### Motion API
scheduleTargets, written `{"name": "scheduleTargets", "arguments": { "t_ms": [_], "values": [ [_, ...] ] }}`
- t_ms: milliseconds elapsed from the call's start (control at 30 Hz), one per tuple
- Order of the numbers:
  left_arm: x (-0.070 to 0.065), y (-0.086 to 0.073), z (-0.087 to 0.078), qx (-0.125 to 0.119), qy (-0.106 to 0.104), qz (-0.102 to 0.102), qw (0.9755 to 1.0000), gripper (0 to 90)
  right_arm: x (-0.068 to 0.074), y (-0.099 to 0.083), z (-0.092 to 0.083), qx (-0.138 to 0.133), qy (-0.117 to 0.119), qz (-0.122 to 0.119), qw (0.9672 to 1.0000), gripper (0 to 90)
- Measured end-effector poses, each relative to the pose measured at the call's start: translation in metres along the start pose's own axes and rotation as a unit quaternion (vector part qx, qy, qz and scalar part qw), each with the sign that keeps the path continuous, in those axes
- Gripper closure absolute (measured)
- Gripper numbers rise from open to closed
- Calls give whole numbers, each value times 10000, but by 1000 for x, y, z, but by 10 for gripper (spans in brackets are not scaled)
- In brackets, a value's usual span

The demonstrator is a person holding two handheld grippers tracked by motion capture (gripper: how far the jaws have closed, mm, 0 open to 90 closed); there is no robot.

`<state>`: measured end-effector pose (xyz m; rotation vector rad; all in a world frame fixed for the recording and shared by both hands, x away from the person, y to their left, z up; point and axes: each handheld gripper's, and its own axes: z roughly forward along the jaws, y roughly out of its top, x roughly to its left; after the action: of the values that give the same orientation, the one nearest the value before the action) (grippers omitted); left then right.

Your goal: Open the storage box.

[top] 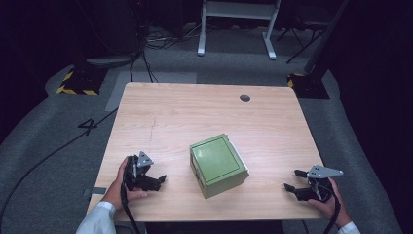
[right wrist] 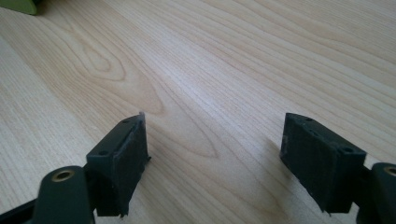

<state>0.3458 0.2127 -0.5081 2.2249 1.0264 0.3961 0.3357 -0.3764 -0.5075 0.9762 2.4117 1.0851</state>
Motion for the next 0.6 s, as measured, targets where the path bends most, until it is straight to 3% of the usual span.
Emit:
{"name": "scheduleTargets", "arguments": {
  "t_ms": [433, 600],
  "values": [
    [1, 0, 0, 13, -190, 119, 9997, 1, 0, 9, 2, 110, -157, 14, 9998, 222],
    [2, -1, 0, -4, -228, 153, 9996, 2, 1, 37, -5, -236, -1, 20, 9997, 229]
  ]
}}
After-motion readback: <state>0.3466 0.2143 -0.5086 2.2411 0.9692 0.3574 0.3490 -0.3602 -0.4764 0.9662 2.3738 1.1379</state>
